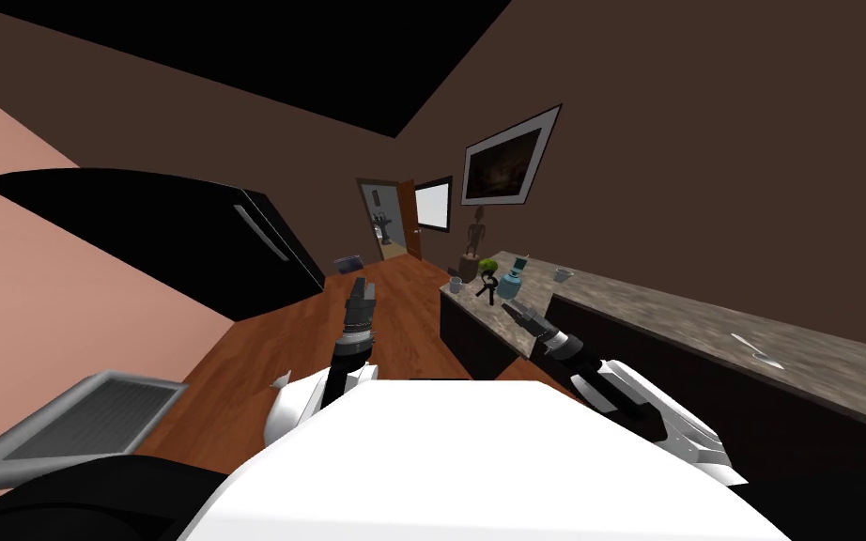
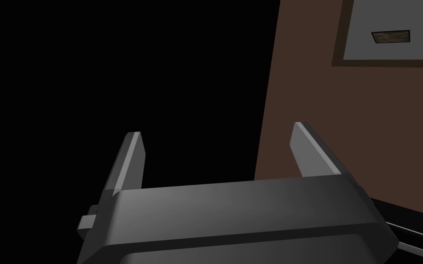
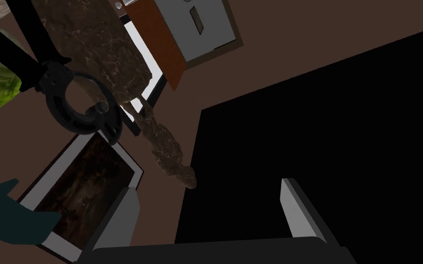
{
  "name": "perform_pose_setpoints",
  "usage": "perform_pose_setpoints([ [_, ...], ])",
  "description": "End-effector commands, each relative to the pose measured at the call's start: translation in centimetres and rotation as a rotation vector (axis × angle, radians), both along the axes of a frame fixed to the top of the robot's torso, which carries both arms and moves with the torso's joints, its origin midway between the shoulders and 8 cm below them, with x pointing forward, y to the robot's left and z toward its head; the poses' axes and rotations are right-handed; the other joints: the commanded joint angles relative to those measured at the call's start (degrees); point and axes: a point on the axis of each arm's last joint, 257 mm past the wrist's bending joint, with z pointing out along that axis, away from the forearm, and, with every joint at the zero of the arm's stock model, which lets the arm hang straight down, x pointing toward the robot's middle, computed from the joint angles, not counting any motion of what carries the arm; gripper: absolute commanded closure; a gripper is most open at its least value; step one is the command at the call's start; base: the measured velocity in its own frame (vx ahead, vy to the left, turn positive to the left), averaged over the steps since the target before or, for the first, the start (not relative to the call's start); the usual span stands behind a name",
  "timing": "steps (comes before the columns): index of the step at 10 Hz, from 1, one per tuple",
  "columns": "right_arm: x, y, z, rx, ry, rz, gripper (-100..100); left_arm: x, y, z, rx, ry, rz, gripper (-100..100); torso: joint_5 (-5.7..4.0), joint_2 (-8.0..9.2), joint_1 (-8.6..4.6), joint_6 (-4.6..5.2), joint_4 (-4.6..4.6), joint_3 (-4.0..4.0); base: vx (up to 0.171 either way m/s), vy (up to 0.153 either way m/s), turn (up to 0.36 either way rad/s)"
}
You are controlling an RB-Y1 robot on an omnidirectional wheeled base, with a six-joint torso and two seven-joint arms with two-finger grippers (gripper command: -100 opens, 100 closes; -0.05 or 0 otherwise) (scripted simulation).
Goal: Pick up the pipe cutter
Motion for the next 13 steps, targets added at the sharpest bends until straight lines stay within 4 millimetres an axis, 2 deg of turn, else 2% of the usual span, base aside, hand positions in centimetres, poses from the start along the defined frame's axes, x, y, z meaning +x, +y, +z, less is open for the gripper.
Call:
perform_pose_setpoints([
  [1,0.0,-0.3,-0.5,-0.044,0.01,0.007,-100,0.0,0.0,0.0,0.0,0.0,0.0,0,0.0,0.0,0.0,0.0,0.0,0.0,-0.012,-0.006,0.05],
  [3,0.0,-2.0,-3.2,-0.184,0.05,0.019,-100,0.0,0.0,0.0,0.0,0.0,0.0,0,0.01,0.0,0.01,0.0,0.0,0.0,-0.018,-0.005,0.115],
  [4,0.0,-2.1,-3.1,-0.205,0.053,0.029,-100,0.0,0.0,0.0,0.0,0.0,0.0,0,0.01,0.02,0.01,0.0,0.0,0.01,-0.016,-0.004,0.06],
  [5,0.0,-3.1,-4.3,-0.277,0.072,0.038,-100,0.0,0.0,0.0,0.0,0.0,0.0,0,0.01,0.01,0.02,0.02,0.01,0.01,-0.016,0.004,0.11],
  [8,-0.1,-4.4,-5.4,-0.365,0.093,0.055,-100,0.0,0.0,0.0,0.0,0.0,0.0,0,0.01,-0.01,0.06,0.01,0.0,-0.01,-0.01,0.005,0.065],
  [10,-0.3,-6.5,-7.2,-0.499,0.125,0.077,-100,0.0,0.0,0.0,0.0,0.0,0.0,0,0.02,-0.03,0.08,0.0,0.0,-0.01,-0.011,0.013,0.12],
  [11,-0.3,-7.0,-7.2,-0.52,0.131,0.083,-100,0.0,0.0,0.0,0.0,0.0,0.0,0,0.02,-0.02,0.09,0.0,0.0,-0.01,-0.006,0.008,0.073],
  [12,-0.4,-8.3,-8.0,-0.584,0.149,0.091,-100,0.0,0.0,0.0,0.0,0.0,0.0,0,0.02,-0.03,0.08,0.02,0.0,-0.01,-0.004,0.007,0.11],
  [13,-0.4,-8.4,-7.9,-0.596,0.15,0.096,-100,0.0,0.0,0.0,0.0,0.0,0.0,0,0.01,-0.05,0.07,0.0,-0.01,-0.02,-0.002,0.003,0.047],
])
